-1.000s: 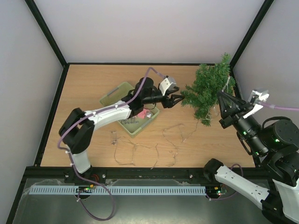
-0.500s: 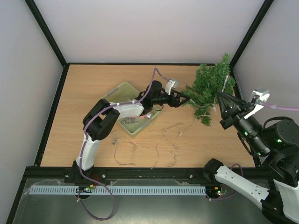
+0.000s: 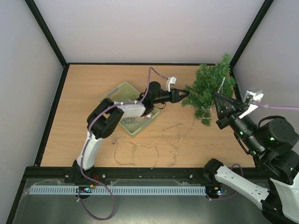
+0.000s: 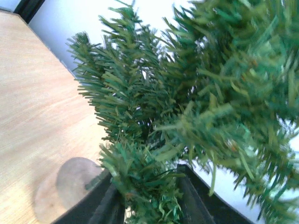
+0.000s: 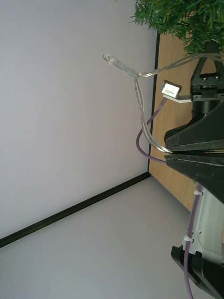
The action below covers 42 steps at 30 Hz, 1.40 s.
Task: Decorate the small christmas tree
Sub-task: Move the christmas tree to the center of the board.
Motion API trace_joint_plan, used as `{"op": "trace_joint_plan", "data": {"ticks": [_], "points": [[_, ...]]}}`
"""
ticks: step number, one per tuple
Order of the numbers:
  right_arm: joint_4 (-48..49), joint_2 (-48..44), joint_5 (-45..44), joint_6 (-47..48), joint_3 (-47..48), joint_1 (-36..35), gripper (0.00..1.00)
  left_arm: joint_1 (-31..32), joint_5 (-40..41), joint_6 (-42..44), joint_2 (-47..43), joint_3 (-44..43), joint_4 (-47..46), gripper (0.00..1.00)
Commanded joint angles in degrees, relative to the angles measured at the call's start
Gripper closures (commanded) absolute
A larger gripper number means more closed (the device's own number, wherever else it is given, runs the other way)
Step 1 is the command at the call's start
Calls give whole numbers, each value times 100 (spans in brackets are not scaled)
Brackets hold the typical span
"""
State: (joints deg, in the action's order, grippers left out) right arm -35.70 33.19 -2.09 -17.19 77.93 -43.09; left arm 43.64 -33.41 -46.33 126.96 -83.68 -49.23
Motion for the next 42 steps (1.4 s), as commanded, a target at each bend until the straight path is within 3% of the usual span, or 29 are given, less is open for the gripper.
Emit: {"op": "trace_joint_plan", "data": {"ticks": [1,5,15,42], "points": [[229,-76,76,-78,-161,20,98,-101,113,-237,83,-126,-267,77],[244,-118,64,-109,-254,21,98,-204,305,-22,-68,-88,-65,97],[232,-99,-9,-83,-296,20,98,-388,695,355,-485,232,74,98],[346,73,-74,-37,-325,20,98,-943,1129,635,-1891,2180,-132,98]]}}
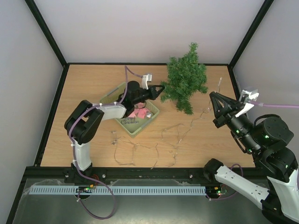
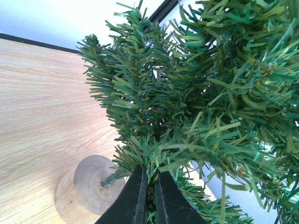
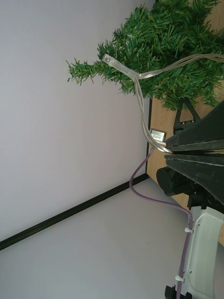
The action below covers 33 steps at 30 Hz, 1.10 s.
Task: Decorate the small christmas tree
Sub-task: Move the christmas tree to the center of the board, then wrap the decoration item around the Christmas tree.
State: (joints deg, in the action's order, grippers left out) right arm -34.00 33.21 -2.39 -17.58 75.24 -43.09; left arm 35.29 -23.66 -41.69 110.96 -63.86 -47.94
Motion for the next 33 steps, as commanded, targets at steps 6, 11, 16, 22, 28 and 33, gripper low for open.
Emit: {"op": "trace_joint_plan", "data": {"ticks": [6,11,16,22,28,33], "points": [[249,107,-24,-31,-123,21,98,-116,269,262,-513,438,-159,98],[279,171,19,-42,-129,22,98,-135,344,369,-784,562,67,82],[272,216,225,-57,-145,24,98,-143,433,721,-1264,696,473,68],[181,288,947,37,-5,20,98,-130,724,1422,-2320,1004,1239,56],[238,406,2236,57,67,20,98,-8,151,2440,-3414,1161,1722,52],[647,511,3322,-102,70,22,98,413,-1042,3335,-3946,1236,1852,45]]}}
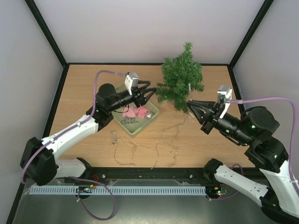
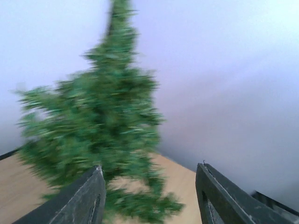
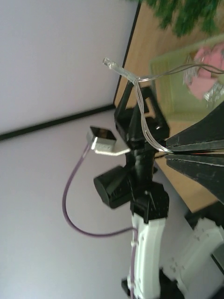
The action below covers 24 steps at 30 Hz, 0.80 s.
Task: Decorate the small christmas tree
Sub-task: Wrap the decoration item around the Christmas tree.
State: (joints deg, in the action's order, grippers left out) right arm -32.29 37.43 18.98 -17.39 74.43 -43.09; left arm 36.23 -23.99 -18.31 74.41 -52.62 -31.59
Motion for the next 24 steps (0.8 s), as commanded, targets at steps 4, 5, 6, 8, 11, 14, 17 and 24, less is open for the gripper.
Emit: {"op": "trace_joint_plan", "data": {"ticks": [4,5,6,8,11,14,17,24], "points": [[914,149,1847,-309,90,22,98,751,-1697,1545,-422,163,379,44],[1034,169,1963,-368,85,21,98,856,-1888,1659,-433,179,389,45],[1106,181,2068,-411,81,25,98,947,-2059,1754,-443,196,395,45],[1185,212,2207,-465,73,20,98,1106,-2364,1908,-468,208,411,45],[1221,271,2292,-512,90,20,98,1258,-2791,2057,-480,194,427,45],[1285,283,2352,-561,48,21,98,1381,-2920,2179,-481,191,441,50],[1369,265,2383,-605,0,20,98,1423,-2901,2217,-465,190,427,53],[1443,260,2452,-617,-36,22,98,1505,-2890,2431,-311,0,710,50]]}}
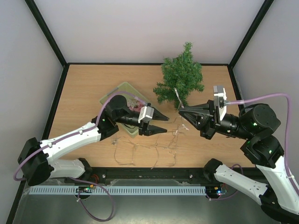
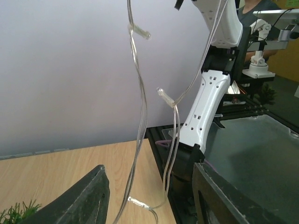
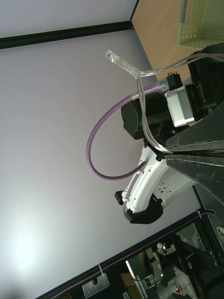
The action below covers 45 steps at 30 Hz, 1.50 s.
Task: Decorate the small christmas tree
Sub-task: Wrap the decoration item around the Christmas tree.
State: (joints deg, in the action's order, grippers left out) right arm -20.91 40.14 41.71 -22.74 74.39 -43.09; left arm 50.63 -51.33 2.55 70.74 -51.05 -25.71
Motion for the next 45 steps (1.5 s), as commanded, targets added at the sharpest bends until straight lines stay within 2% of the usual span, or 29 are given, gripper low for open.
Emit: {"op": "trace_joint_plan", "data": {"ticks": [1,3,4,5,7,8,11,17,20,24,27,36,39,45], "points": [[318,0,196,-88,-34,20,98,69,-124,378,68,-182,153,50],[348,9,241,-103,-45,20,98,70,-68,416,92,-210,155,53],[362,11,254,-107,-52,21,98,70,-43,432,109,-224,151,58],[367,11,250,-108,-58,20,98,72,-17,449,115,-247,165,67],[341,3,232,-79,-52,20,98,70,132,461,97,-266,158,93],[292,-4,155,-47,-44,20,98,70,253,443,60,-234,98,97],[-139,-25,-588,220,55,22,98,59,809,242,-115,-56,-314,98],[-827,202,-3572,662,383,20,98,-63,2208,-224,-100,-81,-881,98],[-649,421,-4396,1007,401,20,98,-259,2707,-553,149,-327,-1053,98],[-294,829,-5759,1540,489,20,98,-624,2903,-1152,700,-843,-1272,97],[-90,1183,-6383,2025,694,21,98,-864,3019,-1638,1169,-1338,-1540,98],[702,2132,-7268,3249,1502,120,98,-1077,3186,-2346,2581,-2991,-1623,98],[544,2497,-7146,3268,1860,383,98,-1082,3205,-2564,2947,-3481,-1550,98],[37,2989,-6241,2762,2321,1334,98,-1082,3285,-2856,3442,-4058,-1438,98]]}}
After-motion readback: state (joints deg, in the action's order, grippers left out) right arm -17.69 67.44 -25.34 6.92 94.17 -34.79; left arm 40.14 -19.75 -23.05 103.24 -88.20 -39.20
